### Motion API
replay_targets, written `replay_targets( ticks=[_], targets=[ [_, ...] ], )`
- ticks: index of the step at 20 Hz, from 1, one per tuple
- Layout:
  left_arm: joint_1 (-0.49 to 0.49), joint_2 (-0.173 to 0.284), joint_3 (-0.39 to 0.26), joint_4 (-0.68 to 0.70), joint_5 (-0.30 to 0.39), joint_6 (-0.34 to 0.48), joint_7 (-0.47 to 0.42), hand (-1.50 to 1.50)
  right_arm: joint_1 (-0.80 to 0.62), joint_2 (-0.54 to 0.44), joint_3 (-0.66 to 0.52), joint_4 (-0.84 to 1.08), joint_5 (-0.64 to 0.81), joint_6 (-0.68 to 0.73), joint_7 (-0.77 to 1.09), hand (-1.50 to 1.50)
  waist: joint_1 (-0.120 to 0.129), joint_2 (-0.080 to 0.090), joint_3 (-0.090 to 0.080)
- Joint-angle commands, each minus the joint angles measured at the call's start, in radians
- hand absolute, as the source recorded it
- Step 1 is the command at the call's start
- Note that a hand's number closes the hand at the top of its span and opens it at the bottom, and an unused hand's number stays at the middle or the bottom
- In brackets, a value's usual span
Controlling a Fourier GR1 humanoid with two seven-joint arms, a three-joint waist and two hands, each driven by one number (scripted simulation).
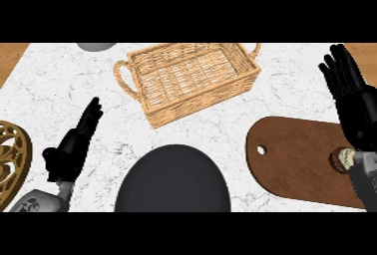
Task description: Pick the cupcake from the cutting board and place it in the basket
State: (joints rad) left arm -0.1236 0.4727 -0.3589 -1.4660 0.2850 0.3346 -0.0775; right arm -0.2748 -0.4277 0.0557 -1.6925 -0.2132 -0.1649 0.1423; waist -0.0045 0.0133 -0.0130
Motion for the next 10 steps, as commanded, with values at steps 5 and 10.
replay_targets(
  ticks=[5,10],
  targets=[
    [-0.1,0.129,0.086,0.001,-0.084,-0.032,-0.038,0.0,0.064,-0.005,0.022,0.032,-0.23,0.345,-0.1,1.5,0.0,-0.011,0.016],
    [-0.13,0.111,0.085,0.002,-0.09,-0.075,-0.014,0.0,0.137,0.171,0.048,-0.026,-0.315,0.278,-0.088,1.5,-0.004,-0.014,0.013]
  ],
)
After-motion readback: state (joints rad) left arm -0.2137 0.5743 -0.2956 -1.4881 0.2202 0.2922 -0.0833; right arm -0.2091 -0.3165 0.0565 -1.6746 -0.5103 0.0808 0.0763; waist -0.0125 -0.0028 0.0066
